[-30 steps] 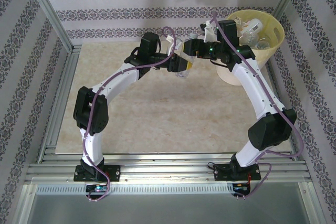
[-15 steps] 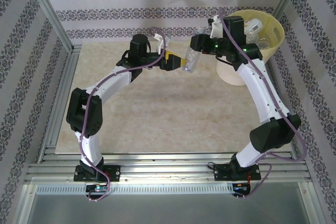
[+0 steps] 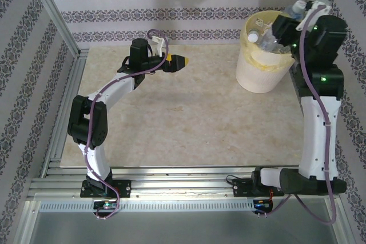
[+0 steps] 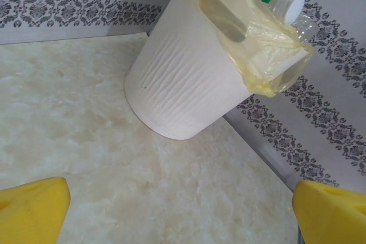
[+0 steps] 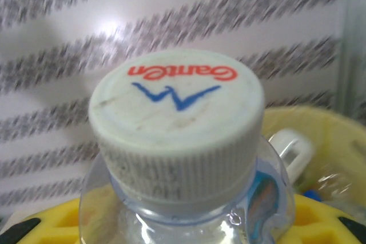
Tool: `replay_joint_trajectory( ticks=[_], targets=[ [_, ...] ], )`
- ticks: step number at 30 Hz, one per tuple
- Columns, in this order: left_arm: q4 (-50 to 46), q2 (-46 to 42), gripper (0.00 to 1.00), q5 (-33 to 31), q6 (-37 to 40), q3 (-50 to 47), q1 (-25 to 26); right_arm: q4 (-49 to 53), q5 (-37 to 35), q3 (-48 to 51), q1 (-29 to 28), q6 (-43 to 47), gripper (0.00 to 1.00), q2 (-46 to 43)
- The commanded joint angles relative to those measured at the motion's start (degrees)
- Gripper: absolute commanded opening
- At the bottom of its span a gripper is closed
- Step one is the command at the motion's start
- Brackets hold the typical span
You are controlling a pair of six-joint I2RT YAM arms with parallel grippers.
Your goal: Throw the plastic bottles in the bin
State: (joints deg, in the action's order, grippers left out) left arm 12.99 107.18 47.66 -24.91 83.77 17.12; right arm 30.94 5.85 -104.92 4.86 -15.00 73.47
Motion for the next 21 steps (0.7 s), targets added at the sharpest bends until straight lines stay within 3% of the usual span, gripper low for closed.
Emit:
replay_joint_trajectory(
  ticks=[1, 13, 21],
  targets=[
    [3.8, -1.91, 1.0, -0.94, 0.68, -0.5, -0.82, -5.24, -5.75, -2.87, 2.11, 5.69, 0.4, -0.13],
    [5.11, -0.03, 1.0, -2.03, -0.77, 0.37, -1.16, -20.03, -7.86, -9.72, 3.49, 17.55, 0.39, 4.33],
    [5.46, 0.25, 1.0, -3.18, -1.36, -0.14, -1.45, -21.5, -6.4, -12.24, 4.66, 18.72, 0.39, 8.94]
  ],
)
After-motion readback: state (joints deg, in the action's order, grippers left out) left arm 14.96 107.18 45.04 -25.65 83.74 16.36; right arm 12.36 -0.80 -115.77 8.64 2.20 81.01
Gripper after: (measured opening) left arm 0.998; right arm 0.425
